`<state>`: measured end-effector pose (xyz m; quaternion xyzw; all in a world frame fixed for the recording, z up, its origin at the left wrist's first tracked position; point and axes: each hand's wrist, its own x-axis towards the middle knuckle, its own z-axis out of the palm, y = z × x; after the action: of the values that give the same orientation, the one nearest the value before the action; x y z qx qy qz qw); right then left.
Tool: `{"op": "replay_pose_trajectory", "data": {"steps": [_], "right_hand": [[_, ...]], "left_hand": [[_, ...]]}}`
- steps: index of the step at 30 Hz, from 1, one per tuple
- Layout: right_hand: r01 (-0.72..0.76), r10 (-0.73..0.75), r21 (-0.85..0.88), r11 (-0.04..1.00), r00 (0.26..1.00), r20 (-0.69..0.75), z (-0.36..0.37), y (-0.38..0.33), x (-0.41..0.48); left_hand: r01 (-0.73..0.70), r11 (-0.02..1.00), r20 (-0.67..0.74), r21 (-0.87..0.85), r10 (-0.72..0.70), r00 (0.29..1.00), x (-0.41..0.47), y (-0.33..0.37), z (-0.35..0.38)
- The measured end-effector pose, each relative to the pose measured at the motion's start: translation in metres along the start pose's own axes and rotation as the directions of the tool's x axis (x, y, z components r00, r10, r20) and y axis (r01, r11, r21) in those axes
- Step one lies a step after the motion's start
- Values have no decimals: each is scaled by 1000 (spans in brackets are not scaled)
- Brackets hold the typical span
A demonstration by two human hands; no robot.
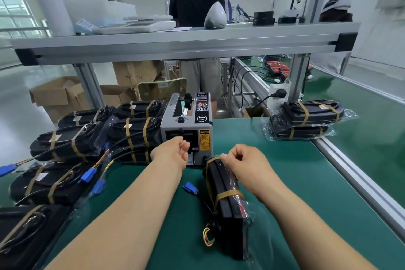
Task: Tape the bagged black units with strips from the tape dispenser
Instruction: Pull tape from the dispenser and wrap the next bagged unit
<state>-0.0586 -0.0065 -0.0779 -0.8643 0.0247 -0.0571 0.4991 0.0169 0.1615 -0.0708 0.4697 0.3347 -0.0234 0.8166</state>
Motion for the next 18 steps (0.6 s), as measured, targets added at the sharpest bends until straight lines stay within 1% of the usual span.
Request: {"op": "replay_pose_trajectory", "data": {"steps": [3,5,6,7,8,9,10,11,12,13,14,15,18], "right_hand": [[-1,1,12,1000,1000,-8,0,0,-1],[-4,4,41,999,1000,0,-1,0,-2],[-6,6,54,999,1000,3,-1,1,-2],[-11,10,64,998,1000,7,-2,2,-2],[-17,16,78,997,1000,13,-2,2,-2],[-24,22,97,995,1000,21,-2,3,-2],[-28,25,120,992,999,30,-2,3,-1],[-29,24,137,990,999,39,-2,4,-1],[-25,18,147,989,999,44,-2,4,-1],[-19,12,155,988,999,47,-2,5,-1],[-15,8,161,987,999,48,-2,5,-1],[-13,4,166,986,999,50,-2,5,-1],[-15,4,185,983,998,57,-2,6,0]], "left_hand": [[-88,995,-126,-45,82,989,-3,-5,6],[-166,985,-131,-43,160,978,-8,-7,5],[-201,980,-103,-9,199,975,-11,-8,2],[-229,973,-40,44,230,972,-16,-8,-3],[-251,962,67,110,245,967,-23,-8,-9],[-271,944,212,186,231,950,-31,-7,-15],[-290,919,370,267,180,912,-39,-6,-22],[-307,888,506,343,101,857,-47,-5,-27],[-326,851,600,412,16,800,-54,-3,-30],[-352,811,654,467,-49,755,-59,-3,-32],[-381,772,679,508,-87,729,-63,-2,-32],[-411,736,687,538,-100,720,-65,-3,-31],[-502,617,674,606,-63,736,-68,-5,-22]]}}
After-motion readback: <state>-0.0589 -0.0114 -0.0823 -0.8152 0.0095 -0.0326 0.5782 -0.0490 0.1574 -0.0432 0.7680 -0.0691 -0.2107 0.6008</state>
